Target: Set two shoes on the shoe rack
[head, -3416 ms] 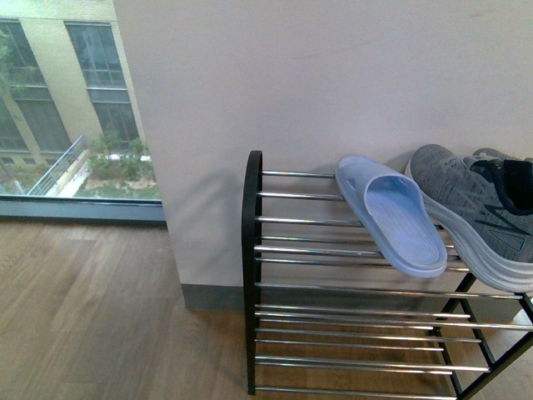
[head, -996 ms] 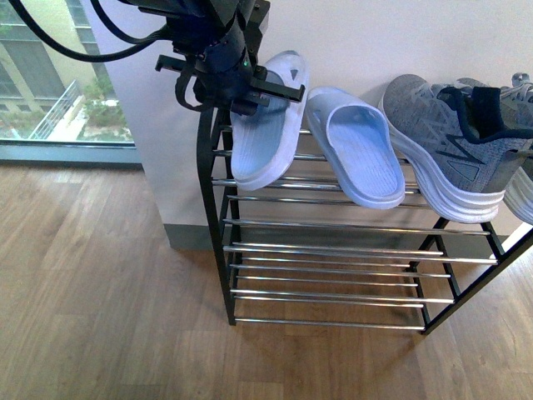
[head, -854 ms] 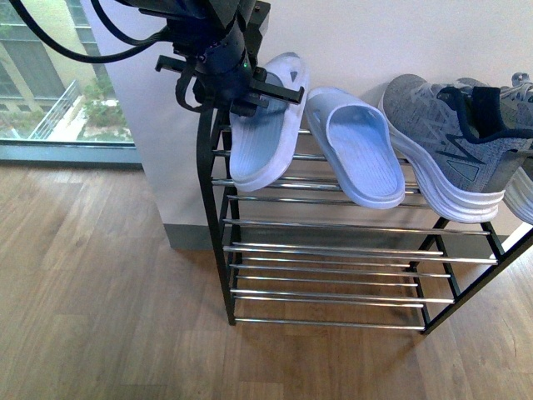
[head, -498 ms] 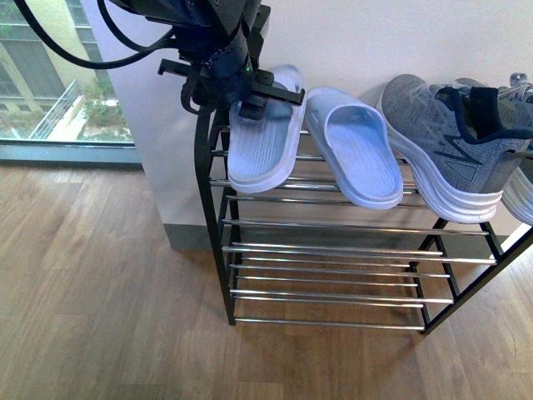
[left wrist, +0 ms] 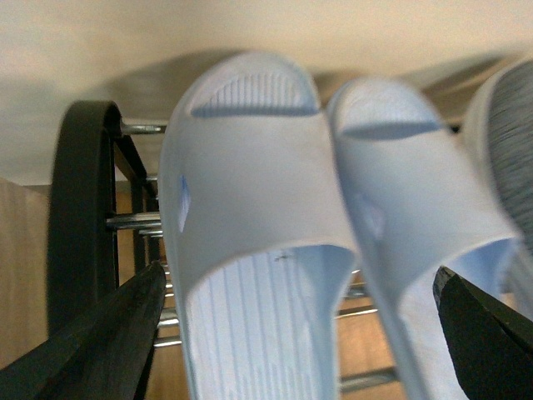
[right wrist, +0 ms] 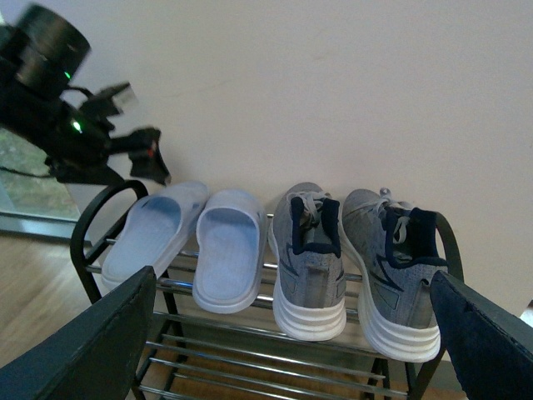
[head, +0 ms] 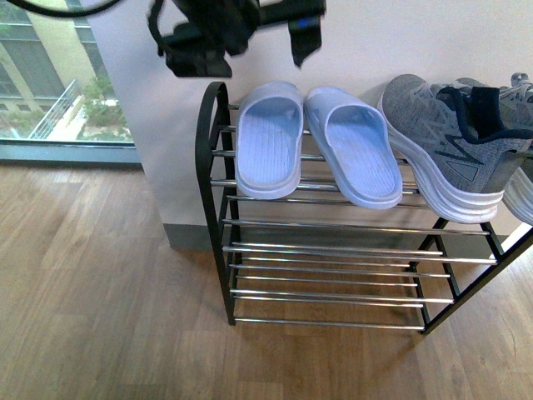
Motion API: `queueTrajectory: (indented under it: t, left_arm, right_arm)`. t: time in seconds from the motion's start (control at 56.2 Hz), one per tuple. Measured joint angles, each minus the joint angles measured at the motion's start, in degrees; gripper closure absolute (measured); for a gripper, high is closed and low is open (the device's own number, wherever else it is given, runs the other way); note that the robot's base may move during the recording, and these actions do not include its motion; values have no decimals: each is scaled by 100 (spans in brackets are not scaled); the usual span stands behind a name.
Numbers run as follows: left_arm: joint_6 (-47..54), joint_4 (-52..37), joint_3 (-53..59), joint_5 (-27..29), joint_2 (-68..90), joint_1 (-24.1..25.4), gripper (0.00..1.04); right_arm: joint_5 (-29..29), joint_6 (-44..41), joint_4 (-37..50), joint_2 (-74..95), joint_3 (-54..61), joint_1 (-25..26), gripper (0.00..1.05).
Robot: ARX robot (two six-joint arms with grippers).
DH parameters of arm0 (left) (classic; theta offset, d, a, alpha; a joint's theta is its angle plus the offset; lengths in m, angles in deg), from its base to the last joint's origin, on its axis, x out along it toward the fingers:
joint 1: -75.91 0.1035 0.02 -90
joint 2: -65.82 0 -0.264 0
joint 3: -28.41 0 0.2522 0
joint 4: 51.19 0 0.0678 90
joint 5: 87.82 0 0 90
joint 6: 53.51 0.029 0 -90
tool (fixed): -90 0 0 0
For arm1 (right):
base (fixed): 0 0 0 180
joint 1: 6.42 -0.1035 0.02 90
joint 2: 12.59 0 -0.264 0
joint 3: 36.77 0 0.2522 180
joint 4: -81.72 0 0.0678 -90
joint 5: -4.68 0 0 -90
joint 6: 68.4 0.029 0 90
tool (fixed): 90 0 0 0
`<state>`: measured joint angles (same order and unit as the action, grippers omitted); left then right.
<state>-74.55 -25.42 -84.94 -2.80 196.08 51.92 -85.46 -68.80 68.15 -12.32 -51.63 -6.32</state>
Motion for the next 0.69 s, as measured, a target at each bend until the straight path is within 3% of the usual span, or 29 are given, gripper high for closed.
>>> queueTrajectory:
  t: [0.142, 0.231, 0.285, 0.338, 0.356, 0.427, 0.516, 0.694]
  left_arm:
    - [-448, -264, 1132, 437, -1364, 74, 9]
    - [-94, -1128, 2223, 1572, -2249, 221, 10]
    - [481, -2671, 3185, 2035, -2702, 417, 19]
    - [935, -3897, 3932, 2098, -2988, 599, 26]
    - [1250, -4669, 4450, 2103, -3163, 732, 31]
    - [1674, -6253, 5746, 1993, -3600, 1025, 47]
    - [1871, -6791, 6505, 1788, -3976, 1117, 62]
    - [2004, -7010, 7508, 1475, -4732, 1353, 92]
  right_arm:
    - [0, 0, 0, 0, 0, 0, 9]
    - [0, 0, 0, 0, 0, 0, 9]
    - [0, 0, 0, 0, 0, 0, 9]
    - [0, 0, 0, 0, 0, 0, 9]
    - [0, 0, 0, 0, 0, 0, 9]
    - [2, 0, 0, 0, 0, 0, 9]
    - [15, 0, 0, 0, 0, 0, 9]
    - [13, 0, 0, 0, 0, 0, 9]
